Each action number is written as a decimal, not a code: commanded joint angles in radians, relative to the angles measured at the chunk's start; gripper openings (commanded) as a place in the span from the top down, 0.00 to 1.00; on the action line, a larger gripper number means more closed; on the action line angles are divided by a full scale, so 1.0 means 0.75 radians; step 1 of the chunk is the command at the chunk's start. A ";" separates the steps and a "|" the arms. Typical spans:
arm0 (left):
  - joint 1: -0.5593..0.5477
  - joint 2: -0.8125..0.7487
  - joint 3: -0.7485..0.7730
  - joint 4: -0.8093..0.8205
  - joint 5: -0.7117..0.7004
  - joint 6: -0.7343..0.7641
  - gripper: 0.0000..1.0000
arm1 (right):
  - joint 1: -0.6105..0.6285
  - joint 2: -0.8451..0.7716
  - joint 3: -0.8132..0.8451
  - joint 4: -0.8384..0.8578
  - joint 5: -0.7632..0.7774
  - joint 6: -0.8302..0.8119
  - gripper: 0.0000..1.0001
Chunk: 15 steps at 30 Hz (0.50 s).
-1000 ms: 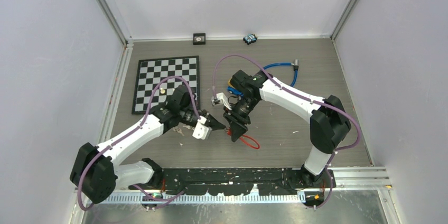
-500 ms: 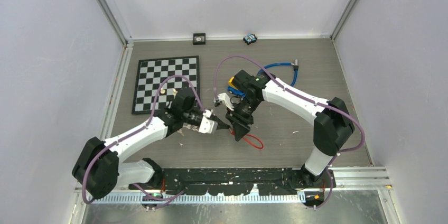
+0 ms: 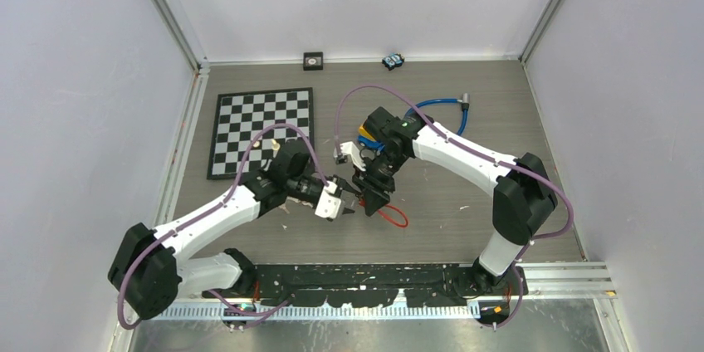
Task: Unlock with the key
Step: Unlock the lock.
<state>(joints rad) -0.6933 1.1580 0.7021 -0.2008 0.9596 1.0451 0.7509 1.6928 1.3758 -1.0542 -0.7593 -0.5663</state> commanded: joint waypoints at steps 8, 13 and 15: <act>0.129 -0.068 0.048 -0.098 -0.117 -0.489 0.35 | 0.005 -0.107 0.000 0.274 0.232 0.085 1.00; 0.244 0.000 0.088 0.009 -0.146 -0.901 0.41 | 0.005 -0.133 -0.033 0.337 0.303 0.143 0.99; 0.313 0.031 0.095 0.113 -0.093 -1.116 0.44 | 0.005 -0.136 -0.034 0.350 0.321 0.158 1.00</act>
<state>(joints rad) -0.5343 1.1484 0.7223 -0.2497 0.8642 0.5556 0.7509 1.6489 1.3510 -0.8558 -0.5617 -0.4911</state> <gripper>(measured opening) 0.583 0.439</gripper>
